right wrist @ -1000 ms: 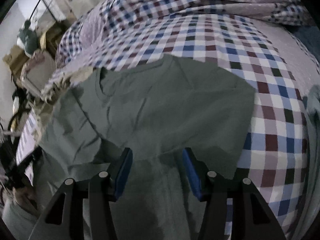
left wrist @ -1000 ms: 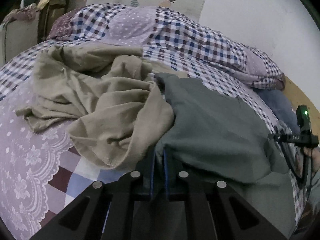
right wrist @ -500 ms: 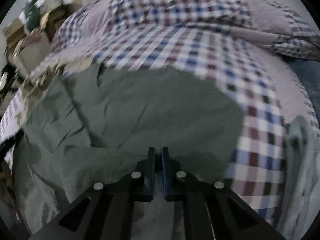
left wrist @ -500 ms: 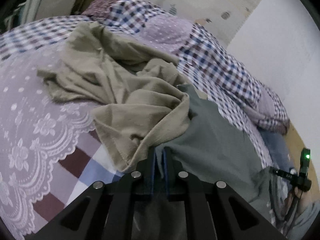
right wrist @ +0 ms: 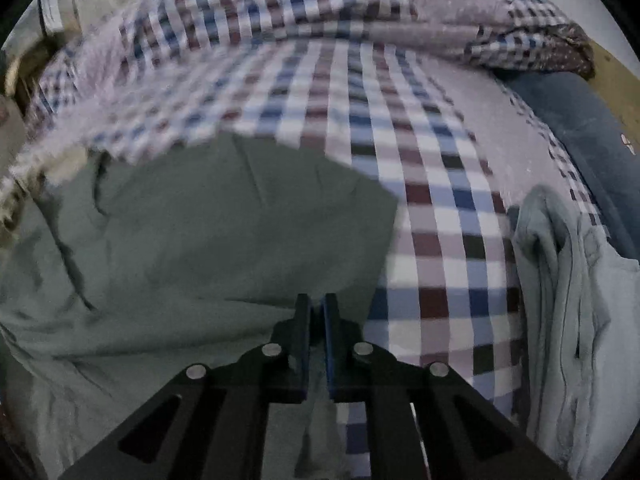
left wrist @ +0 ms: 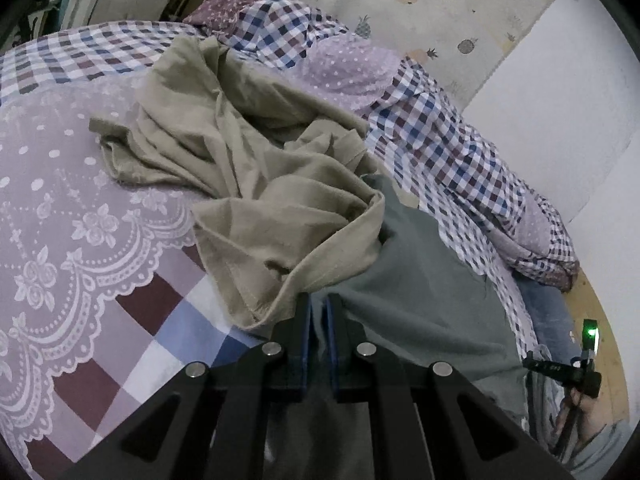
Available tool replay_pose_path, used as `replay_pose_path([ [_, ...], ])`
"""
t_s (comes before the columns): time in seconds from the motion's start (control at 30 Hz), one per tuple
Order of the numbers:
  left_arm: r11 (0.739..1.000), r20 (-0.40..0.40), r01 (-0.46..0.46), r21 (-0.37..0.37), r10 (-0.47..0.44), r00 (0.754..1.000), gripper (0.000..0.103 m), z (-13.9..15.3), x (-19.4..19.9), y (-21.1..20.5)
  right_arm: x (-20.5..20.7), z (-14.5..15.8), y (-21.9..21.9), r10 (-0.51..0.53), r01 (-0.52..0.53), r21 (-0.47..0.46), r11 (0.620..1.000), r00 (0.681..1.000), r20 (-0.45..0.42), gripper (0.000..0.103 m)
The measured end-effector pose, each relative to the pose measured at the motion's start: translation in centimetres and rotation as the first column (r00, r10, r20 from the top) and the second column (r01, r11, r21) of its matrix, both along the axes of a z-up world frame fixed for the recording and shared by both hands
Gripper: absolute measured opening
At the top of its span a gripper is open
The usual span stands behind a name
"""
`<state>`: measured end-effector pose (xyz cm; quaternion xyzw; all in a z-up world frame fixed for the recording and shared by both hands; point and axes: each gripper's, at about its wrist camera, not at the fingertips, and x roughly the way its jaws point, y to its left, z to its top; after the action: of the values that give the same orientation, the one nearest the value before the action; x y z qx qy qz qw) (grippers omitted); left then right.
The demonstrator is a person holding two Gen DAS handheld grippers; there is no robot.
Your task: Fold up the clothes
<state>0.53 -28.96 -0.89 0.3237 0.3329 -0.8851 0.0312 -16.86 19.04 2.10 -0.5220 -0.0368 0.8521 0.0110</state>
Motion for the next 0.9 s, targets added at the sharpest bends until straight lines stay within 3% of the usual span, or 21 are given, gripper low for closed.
replay_pose_path([
  [0.1, 1.0, 0.007, 0.009, 0.006, -0.009, 1.0, 0.006, -0.1, 0.0, -0.1, 0.4, 1.9, 0.1, -0.055, 0.057, 0.039, 0.998, 0.996, -0.064, 0.03],
  [0.13, 1.0, 0.008, 0.012, 0.006, -0.012, 1.0, 0.006, -0.1, -0.1, -0.1, 0.6, 3.0, -0.1, -0.06, 0.063, 0.03, 0.998, 0.993, -0.102, 0.044],
  [0.17, 1.0, 0.01, 0.015, 0.004, -0.015, 1.0, 0.006, -0.1, -0.1, -0.1, 0.7, 3.9, -0.6, -0.053, 0.055, 0.012, 0.998, 0.99, -0.132, 0.049],
  [0.27, 1.0, 0.015, 0.021, -0.002, -0.021, 1.0, 0.007, -0.2, -0.1, 0.1, 0.5, 6.1, -3.6, 0.036, -0.05, -0.072, 0.996, 0.983, -0.178, 0.051],
  [0.4, 1.0, 0.02, 0.021, 0.003, -0.021, 1.0, 0.006, -0.2, -0.1, 0.1, -1.2, 7.5, -10.6, 0.175, -0.195, -0.093, 0.976, 0.965, -0.194, 0.051],
  [0.53, 1.0, 0.021, 0.024, 0.009, -0.024, 0.999, 0.006, -0.2, 0.0, 0.0, -3.5, 7.0, -18.8, 0.36, -0.393, -0.237, 0.889, 0.917, -0.17, 0.052],
  [0.67, 1.0, 0.021, 0.03, 0.003, -0.03, 0.999, 0.006, -0.1, -0.1, 0.1, -5.7, 5.1, -25.9, 0.495, -0.497, -0.374, 0.783, 0.862, -0.108, 0.052],
  [0.73, 0.999, 0.022, 0.032, -0.001, -0.032, 0.999, 0.006, 0.0, -0.2, 0.1, -6.8, 4.0, -29.2, 0.546, -0.525, -0.389, 0.757, 0.835, -0.067, 0.052],
  [0.83, 0.999, 0.021, 0.036, -0.005, -0.036, 0.999, 0.006, 0.0, -0.2, 0.1, -8.3, 2.7, -32.9, 0.59, -0.562, -0.34, 0.754, 0.807, -0.026, 0.052],
  [0.9, 0.999, 0.021, 0.039, -0.007, -0.039, 0.999, 0.006, 0.0, -0.3, 0.1, -8.8, 2.0, -34.2, 0.595, -0.565, -0.322, 0.76, 0.804, -0.005, 0.052],
])
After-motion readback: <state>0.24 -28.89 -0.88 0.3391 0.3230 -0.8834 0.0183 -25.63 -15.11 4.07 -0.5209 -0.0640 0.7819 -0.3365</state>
